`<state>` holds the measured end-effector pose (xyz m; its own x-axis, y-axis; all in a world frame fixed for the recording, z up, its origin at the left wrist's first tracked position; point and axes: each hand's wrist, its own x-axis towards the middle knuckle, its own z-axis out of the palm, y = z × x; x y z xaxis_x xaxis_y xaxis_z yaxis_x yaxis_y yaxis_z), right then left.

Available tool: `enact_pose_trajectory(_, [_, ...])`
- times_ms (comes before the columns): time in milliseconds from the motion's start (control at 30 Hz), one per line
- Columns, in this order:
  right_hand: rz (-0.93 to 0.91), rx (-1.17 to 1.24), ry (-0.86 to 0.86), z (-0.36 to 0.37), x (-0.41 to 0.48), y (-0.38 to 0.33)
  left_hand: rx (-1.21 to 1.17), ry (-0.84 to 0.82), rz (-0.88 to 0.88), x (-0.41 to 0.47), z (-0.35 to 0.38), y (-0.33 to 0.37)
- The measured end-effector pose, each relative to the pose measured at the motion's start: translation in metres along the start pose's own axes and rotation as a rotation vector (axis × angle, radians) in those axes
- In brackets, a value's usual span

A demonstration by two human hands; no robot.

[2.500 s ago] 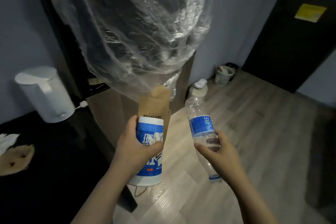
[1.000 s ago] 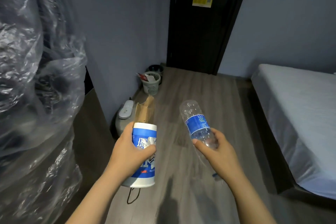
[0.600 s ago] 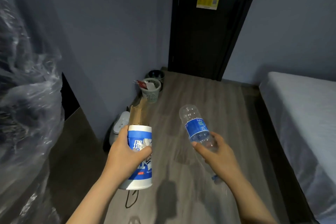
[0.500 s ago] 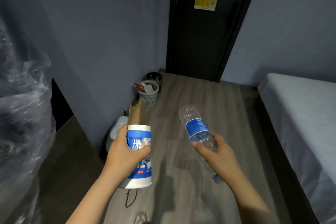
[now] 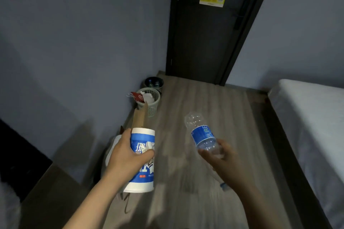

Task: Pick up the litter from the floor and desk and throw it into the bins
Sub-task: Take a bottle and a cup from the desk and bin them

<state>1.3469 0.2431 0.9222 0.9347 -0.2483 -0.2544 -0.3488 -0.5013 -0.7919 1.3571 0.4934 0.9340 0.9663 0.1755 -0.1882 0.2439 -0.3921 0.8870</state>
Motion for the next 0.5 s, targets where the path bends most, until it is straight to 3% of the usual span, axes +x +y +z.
enact_pose_trajectory(500, [-0.079,0.004,-0.087,-0.019,0.263,-0.066,-0.033,0.041,-0.021,0.221,0.060,0.075])
